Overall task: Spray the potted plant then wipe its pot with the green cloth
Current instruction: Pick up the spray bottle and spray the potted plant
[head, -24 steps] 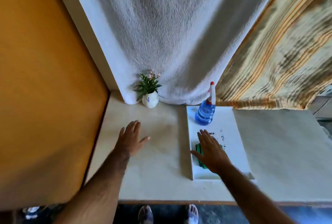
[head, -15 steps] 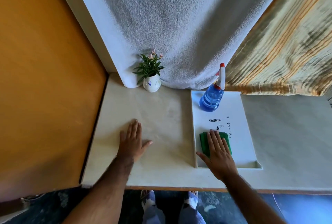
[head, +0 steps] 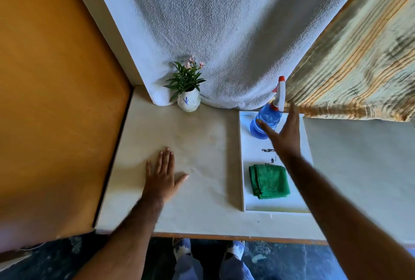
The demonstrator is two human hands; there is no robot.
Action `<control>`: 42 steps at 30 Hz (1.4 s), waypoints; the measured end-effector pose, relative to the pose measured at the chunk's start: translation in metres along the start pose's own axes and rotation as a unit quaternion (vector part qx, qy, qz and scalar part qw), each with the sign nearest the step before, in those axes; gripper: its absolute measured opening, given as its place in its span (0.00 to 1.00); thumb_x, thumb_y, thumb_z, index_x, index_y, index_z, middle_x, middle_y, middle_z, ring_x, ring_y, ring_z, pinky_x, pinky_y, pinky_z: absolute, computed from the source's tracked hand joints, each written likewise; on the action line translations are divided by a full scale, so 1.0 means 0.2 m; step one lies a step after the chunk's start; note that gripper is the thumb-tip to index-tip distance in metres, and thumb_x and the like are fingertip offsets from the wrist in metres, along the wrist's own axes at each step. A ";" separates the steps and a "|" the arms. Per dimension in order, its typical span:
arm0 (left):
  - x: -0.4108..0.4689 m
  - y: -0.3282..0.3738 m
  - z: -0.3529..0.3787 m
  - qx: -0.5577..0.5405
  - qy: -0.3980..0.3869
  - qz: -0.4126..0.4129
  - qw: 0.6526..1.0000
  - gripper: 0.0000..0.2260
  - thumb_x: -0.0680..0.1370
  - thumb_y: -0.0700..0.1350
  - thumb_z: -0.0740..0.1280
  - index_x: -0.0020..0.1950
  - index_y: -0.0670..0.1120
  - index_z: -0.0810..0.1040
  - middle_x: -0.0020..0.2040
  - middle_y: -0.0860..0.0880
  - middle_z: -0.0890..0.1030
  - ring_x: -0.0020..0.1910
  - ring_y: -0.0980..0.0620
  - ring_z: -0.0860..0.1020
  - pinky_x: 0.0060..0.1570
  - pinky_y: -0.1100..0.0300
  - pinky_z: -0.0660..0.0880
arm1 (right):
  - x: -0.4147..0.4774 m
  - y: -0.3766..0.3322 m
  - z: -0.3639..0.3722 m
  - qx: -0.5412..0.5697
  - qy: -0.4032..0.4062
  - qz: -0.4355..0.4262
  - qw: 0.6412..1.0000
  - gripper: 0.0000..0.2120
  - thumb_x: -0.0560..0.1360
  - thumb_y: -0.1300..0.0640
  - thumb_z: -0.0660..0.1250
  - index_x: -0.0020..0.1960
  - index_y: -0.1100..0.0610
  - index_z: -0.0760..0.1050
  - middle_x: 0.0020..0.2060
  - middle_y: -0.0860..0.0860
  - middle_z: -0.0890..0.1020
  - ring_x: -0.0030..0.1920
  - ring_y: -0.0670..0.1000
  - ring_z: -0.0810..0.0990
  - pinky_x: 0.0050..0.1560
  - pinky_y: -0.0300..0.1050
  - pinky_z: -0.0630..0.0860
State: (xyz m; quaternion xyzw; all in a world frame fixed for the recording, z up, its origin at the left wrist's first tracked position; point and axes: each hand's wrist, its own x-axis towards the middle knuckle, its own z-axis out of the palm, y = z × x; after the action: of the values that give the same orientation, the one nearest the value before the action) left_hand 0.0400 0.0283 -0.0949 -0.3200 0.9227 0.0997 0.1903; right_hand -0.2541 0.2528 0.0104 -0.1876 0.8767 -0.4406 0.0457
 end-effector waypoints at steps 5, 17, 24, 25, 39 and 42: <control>0.00 -0.01 0.02 -0.001 0.006 0.003 1.000 0.53 0.61 0.76 0.16 0.79 0.46 0.28 0.87 0.46 0.39 0.87 0.46 0.42 0.84 0.37 0.43 | 0.31 -0.07 0.04 0.053 -0.024 -0.035 0.998 0.49 0.66 0.48 0.84 0.78 0.54 0.61 0.68 0.54 0.75 0.66 0.49 0.75 0.70 0.50 0.71; 0.00 -0.01 0.03 0.004 0.017 0.018 1.000 0.52 0.62 0.76 0.16 0.79 0.47 0.26 0.86 0.46 0.34 0.86 0.46 0.37 0.84 0.37 0.39 | 0.34 -0.09 0.11 0.164 0.049 0.067 0.983 0.12 0.71 0.60 0.71 0.51 0.46 0.78 0.41 0.53 0.86 0.38 0.46 0.83 0.43 0.43 0.80; -0.01 -0.02 0.03 -0.005 0.016 0.015 1.000 0.48 0.70 0.75 0.30 0.82 0.47 0.30 0.87 0.46 0.36 0.86 0.46 0.38 0.84 0.36 0.40 | 0.27 -0.40 0.18 0.177 -0.040 -0.019 0.983 0.11 0.72 0.59 0.74 0.54 0.51 0.82 0.32 0.40 0.85 0.33 0.40 0.83 0.38 0.31 0.77; -0.02 -0.02 0.03 -0.013 0.024 0.015 1.000 0.48 0.71 0.75 0.32 0.83 0.46 0.34 0.87 0.46 0.39 0.86 0.45 0.41 0.84 0.36 0.42 | 0.24 -0.44 0.22 0.172 -0.066 -0.025 0.983 0.11 0.72 0.59 0.75 0.53 0.49 0.81 0.32 0.38 0.85 0.31 0.40 0.83 0.36 0.31 0.77; -0.03 -0.03 0.03 -0.016 0.072 0.034 0.997 0.43 0.77 0.71 0.52 0.80 0.41 0.68 0.81 0.42 0.70 0.79 0.41 0.71 0.75 0.36 0.56 | 0.00 -0.54 0.79 -0.012 -0.200 0.080 0.976 0.15 0.70 0.39 0.74 0.46 0.50 0.81 0.27 0.45 0.84 0.37 0.44 0.83 0.40 0.41 0.71; -0.03 -0.02 0.03 -0.019 0.072 0.031 0.997 0.43 0.77 0.71 0.53 0.80 0.40 0.69 0.81 0.41 0.71 0.78 0.41 0.72 0.77 0.36 0.52 | 0.02 -0.56 0.82 -0.049 -0.206 0.085 0.974 0.15 0.71 0.41 0.73 0.45 0.53 0.81 0.32 0.48 0.85 0.41 0.50 0.83 0.41 0.42 0.71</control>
State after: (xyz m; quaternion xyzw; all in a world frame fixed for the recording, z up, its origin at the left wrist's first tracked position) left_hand 0.0489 0.0310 -0.0974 -0.3016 0.9414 0.0996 0.1139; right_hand -0.1858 0.0660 -0.0003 -0.2007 0.8818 -0.3435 0.2534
